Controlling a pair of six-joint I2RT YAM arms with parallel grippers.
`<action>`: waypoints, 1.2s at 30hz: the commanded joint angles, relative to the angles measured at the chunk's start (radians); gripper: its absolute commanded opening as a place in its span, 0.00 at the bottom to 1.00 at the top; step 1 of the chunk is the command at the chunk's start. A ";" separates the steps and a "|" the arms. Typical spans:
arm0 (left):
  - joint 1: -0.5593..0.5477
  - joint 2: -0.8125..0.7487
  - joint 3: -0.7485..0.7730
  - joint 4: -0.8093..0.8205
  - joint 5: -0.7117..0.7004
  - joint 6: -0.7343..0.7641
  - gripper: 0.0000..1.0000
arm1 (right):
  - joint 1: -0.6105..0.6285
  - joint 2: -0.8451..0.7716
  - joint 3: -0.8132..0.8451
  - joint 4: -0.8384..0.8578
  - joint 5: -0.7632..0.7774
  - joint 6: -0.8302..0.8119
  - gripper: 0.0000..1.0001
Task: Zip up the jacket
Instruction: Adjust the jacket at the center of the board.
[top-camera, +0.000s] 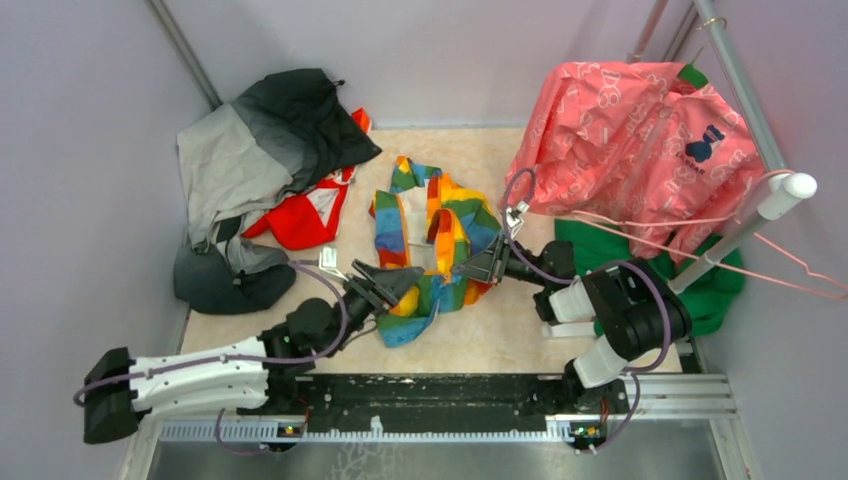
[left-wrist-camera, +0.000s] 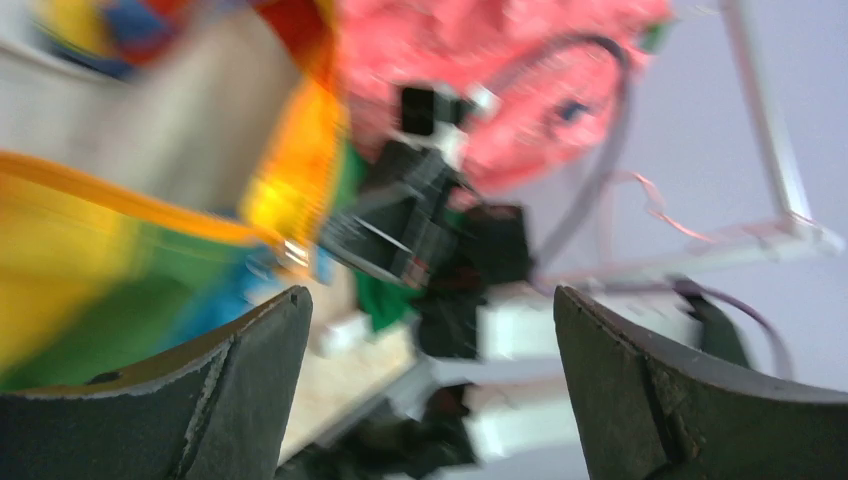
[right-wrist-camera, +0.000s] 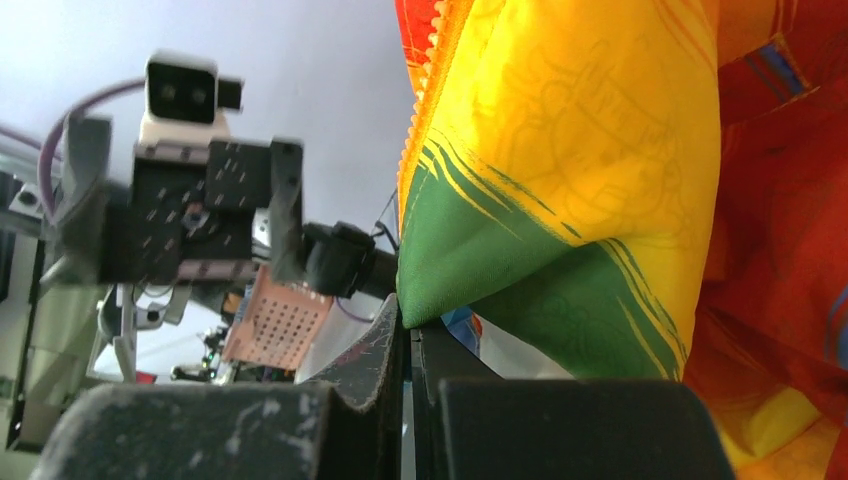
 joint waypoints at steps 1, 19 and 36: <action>0.214 -0.093 0.039 -0.582 0.237 0.066 0.95 | -0.012 -0.026 0.015 -0.016 -0.147 -0.075 0.00; 0.825 0.864 0.877 -0.761 0.608 0.814 0.85 | -0.041 -0.076 0.011 -0.276 -0.198 -0.242 0.00; 0.835 1.112 1.180 -0.990 0.658 0.897 0.47 | -0.041 0.000 0.014 -0.183 -0.181 -0.174 0.00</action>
